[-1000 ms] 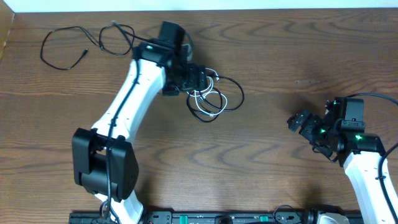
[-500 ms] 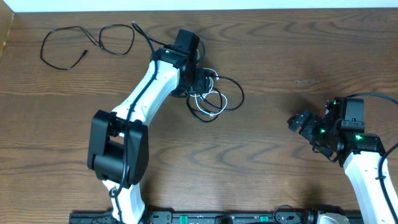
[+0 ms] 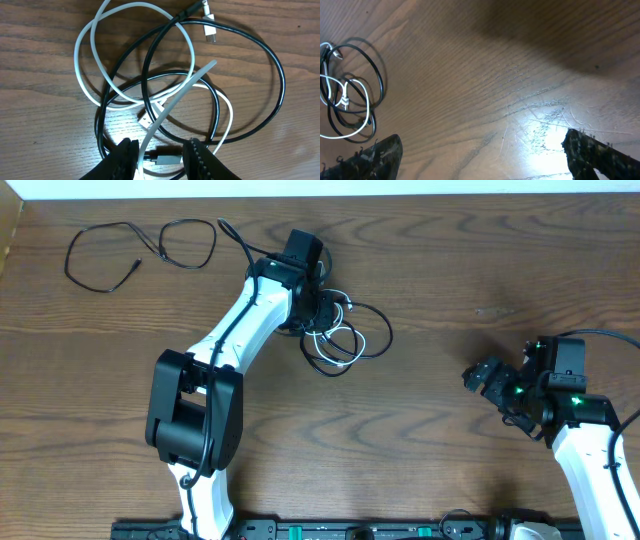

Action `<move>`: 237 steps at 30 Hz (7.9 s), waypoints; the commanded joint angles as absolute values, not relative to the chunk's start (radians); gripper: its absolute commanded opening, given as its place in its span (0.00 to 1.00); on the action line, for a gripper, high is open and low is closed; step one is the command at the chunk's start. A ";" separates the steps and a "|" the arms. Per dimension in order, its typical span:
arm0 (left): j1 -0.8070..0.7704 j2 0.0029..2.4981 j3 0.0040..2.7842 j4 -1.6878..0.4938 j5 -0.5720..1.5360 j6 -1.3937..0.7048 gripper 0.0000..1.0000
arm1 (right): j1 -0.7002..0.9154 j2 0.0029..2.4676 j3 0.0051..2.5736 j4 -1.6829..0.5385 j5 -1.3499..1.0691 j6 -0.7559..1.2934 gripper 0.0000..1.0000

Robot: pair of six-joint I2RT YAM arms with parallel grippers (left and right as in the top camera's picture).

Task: Untangle cables
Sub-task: 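Move the left gripper to the remaining bundle and grasp the white cable, then lift the white cable up and away from the black cable with the left gripper, then lower the white cable onto the table left of the black cable, then regrasp the white cable with the left gripper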

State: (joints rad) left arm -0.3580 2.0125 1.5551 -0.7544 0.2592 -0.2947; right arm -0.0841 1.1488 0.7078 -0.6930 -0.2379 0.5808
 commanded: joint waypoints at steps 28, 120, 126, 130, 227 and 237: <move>-0.355 1.955 1.551 -0.764 0.253 -0.319 0.07 | -0.086 1.139 0.725 -0.696 -0.230 0.571 0.99; -0.297 1.281 1.553 0.412 0.198 -1.074 0.07 | -0.086 1.139 0.725 -0.696 -0.230 0.571 0.99; -0.297 1.280 1.553 0.207 0.193 -0.942 0.07 | -0.086 1.139 0.725 -0.696 -0.230 0.571 0.99; -0.297 1.278 1.553 0.001 0.133 -0.788 0.07 | -0.086 1.139 0.725 -0.696 -0.230 0.571 0.99; 0.204 2.132 1.552 -1.105 0.299 -0.221 0.44 | -0.086 1.139 0.725 -0.696 -0.230 0.571 0.99; 0.204 2.132 1.552 -1.059 0.295 -0.221 0.33 | -0.086 1.139 0.725 -0.696 -0.230 0.571 0.99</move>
State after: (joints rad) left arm 0.2039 2.1227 1.5452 -1.0611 0.2901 -0.2314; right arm -0.0841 1.1450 0.7097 -0.6949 -0.2344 0.5804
